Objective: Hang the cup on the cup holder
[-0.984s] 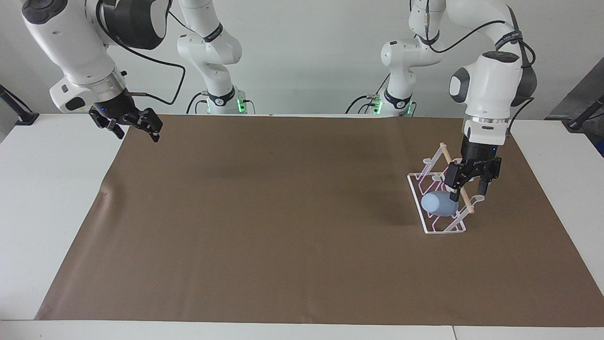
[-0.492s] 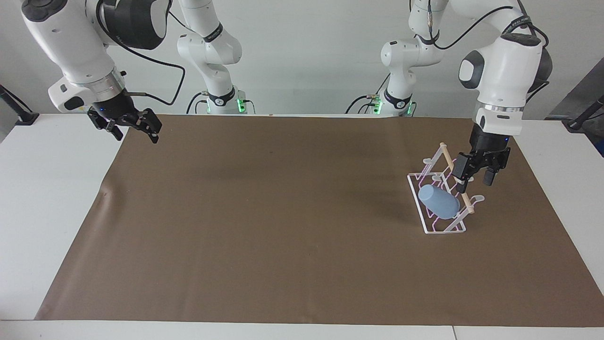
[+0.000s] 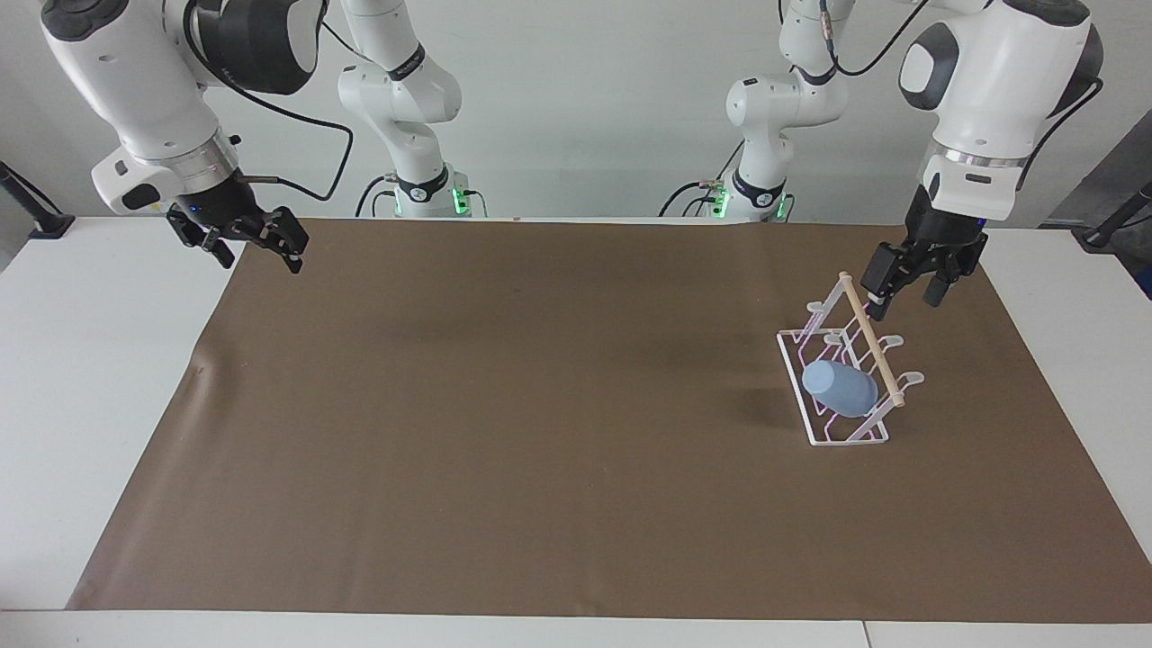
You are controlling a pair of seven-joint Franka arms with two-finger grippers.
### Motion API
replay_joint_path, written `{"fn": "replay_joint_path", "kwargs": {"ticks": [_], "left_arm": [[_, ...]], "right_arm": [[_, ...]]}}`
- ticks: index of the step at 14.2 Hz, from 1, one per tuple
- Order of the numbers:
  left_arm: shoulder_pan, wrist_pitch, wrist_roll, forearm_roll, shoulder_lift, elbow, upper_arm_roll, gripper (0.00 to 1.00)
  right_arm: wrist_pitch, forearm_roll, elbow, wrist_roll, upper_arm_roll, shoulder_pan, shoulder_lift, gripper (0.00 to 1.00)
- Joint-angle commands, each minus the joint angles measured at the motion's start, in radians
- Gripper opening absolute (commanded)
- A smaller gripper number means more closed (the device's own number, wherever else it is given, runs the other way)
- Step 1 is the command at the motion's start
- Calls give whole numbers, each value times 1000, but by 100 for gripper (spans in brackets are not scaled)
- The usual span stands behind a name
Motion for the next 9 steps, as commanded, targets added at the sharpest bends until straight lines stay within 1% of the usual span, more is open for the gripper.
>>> {"fn": "replay_joint_path", "kwargs": {"ticks": [1,3,4,9], "left_arm": [[5,-147,104,-7,9,76,8,100],[3,-228,188,-2,8,93,10,100],[0,-241,226,2,3,92,11,100],[6,-227,231,-8,0,92,19,100]], "right_arm": [[29,4,-24,-25,-1,-12,-11,100],[36,4,-27,-24,-1,-10,-11,100],[36,4,-27,-22,-1,-9,-11,100],[35,4,-28,-19,-1,-7,-11,100]]}}
